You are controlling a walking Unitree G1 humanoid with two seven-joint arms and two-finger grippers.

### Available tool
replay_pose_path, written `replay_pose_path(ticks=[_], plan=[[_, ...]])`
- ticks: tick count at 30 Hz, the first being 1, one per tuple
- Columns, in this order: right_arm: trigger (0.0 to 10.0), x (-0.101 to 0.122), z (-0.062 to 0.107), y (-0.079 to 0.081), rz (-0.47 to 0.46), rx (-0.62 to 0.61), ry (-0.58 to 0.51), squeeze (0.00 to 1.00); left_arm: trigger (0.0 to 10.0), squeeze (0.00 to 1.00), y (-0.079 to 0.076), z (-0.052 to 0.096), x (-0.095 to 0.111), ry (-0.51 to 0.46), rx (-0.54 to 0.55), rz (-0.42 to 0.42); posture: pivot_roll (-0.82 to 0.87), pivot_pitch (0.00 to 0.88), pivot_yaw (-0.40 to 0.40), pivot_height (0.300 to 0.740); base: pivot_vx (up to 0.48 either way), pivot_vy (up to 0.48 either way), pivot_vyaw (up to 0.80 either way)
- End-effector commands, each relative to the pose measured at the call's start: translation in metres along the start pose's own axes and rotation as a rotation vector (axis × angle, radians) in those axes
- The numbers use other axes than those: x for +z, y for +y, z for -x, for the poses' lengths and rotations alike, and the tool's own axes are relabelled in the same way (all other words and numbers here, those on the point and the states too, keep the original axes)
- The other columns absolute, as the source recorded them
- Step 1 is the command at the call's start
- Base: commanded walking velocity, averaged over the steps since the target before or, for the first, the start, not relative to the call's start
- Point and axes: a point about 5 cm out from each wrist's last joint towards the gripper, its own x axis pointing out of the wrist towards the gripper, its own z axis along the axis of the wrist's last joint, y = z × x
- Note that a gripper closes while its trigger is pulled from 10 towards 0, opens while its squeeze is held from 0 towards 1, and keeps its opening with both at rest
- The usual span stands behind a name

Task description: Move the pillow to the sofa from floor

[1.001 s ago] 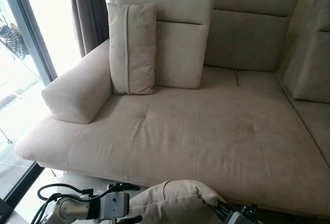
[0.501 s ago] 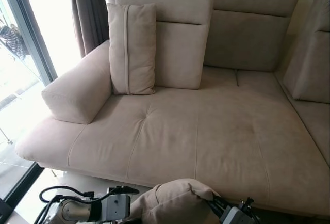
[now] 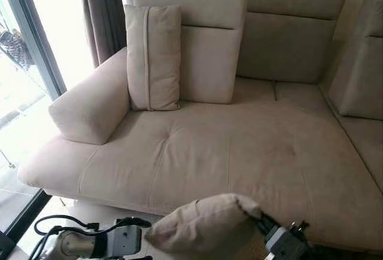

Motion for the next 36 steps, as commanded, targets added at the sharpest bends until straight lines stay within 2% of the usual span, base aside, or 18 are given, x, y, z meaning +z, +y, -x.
replay_pose_path(ticks=[1, 8, 18, 19, 22, 36], plan=[[0.0, 0.017, -0.005, -0.001, -0.007, -0.014, -0.096, 0.00, 10.0, 0.00, -0.007, -0.004, -0.001, 0.003, -0.029, -0.002, 0.07, 0.047, 0.016, 0.566, 0.000, 0.000, 0.00], [0.0, 0.018, -0.007, 0.007, -0.032, 0.016, -0.095, 0.00, 10.0, 0.00, -0.009, -0.014, 0.007, -0.038, -0.026, -0.004, 0.07, 0.047, 0.014, 0.566, 0.000, 0.000, 0.00], [0.0, 0.017, -0.008, 0.007, -0.030, 0.023, -0.088, 0.00, 10.0, 0.00, -0.003, -0.013, 0.009, -0.046, -0.018, -0.007, 0.07, 0.048, 0.008, 0.566, 0.000, 0.000, 0.00], [0.0, 0.022, -0.010, 0.012, -0.035, 0.057, -0.104, 0.00, 10.0, 0.00, -0.001, -0.015, 0.010, -0.040, -0.021, 0.012, 0.07, 0.047, 0.007, 0.566, 0.000, 0.000, 0.00], [0.0, 0.024, -0.012, 0.016, -0.040, 0.069, -0.111, 0.00, 10.0, 0.00, -0.001, -0.018, 0.013, -0.048, -0.036, 0.016, 0.08, 0.046, 0.006, 0.566, 0.000, 0.000, 0.00], [0.0, 0.028, -0.013, 0.028, -0.057, 0.106, -0.117, 0.00, 10.0, 0.00, 0.004, -0.017, 0.011, 0.013, -0.049, 0.012, 0.08, 0.046, 0.014, 0.566, 0.000, 0.000, 0.00]])
